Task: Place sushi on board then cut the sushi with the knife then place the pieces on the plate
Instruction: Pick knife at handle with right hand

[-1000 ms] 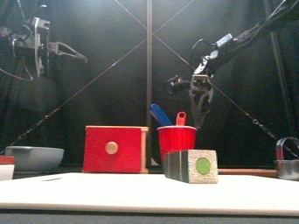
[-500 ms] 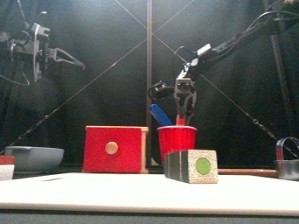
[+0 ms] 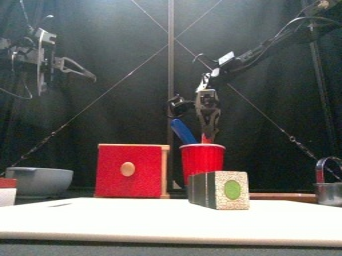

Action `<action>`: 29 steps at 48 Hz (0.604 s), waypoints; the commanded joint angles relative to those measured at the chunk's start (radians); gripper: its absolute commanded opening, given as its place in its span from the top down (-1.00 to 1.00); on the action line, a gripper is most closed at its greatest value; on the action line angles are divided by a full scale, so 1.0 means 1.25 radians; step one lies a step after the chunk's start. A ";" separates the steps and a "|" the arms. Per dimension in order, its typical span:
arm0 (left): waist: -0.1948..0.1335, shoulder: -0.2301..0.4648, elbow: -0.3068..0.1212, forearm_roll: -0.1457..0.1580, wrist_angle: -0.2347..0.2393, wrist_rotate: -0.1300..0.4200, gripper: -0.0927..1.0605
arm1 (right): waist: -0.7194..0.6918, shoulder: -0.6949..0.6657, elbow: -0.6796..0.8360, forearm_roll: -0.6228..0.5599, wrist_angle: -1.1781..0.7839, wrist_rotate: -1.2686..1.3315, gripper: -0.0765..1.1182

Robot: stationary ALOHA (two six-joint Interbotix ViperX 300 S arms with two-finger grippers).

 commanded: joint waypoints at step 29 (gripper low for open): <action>0.013 0.001 -0.006 0.000 -0.006 0.000 0.67 | -0.002 -0.013 -0.036 0.000 0.029 0.004 0.24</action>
